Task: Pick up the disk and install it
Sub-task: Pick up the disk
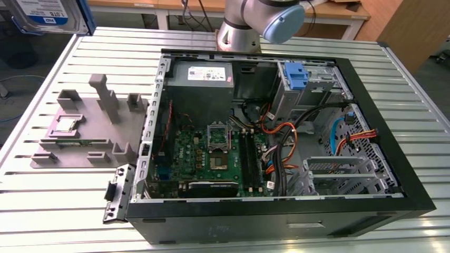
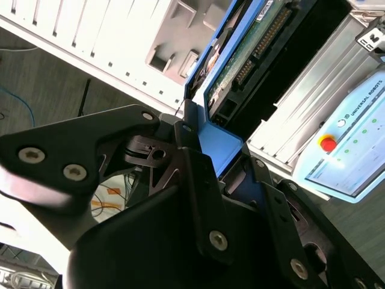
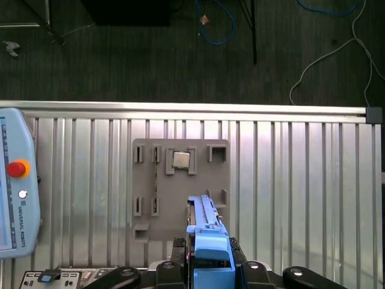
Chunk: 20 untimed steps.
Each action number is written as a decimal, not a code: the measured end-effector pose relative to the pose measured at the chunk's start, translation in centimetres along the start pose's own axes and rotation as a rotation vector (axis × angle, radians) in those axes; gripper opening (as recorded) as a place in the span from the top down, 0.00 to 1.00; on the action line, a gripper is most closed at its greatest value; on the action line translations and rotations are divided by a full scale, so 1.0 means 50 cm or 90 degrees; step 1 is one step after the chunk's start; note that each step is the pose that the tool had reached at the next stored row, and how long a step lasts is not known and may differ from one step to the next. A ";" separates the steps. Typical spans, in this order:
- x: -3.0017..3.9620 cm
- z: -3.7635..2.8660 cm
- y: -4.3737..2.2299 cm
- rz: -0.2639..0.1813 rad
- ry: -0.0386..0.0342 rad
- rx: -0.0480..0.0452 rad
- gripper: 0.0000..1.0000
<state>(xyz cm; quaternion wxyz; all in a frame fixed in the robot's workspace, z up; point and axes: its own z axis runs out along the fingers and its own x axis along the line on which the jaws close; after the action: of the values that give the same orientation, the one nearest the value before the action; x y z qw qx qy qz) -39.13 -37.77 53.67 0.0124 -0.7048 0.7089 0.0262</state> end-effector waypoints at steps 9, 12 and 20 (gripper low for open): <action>0.000 0.000 -0.016 0.000 0.0000 0.0000 0.63; 0.000 0.000 -0.021 0.000 0.0000 0.0000 0.63; 0.001 -0.001 -0.030 0.000 0.0000 0.0000 0.63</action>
<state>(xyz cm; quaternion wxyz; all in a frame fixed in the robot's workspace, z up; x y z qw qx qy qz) -37.65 -37.83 53.67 0.0124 -0.7048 0.7088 0.0262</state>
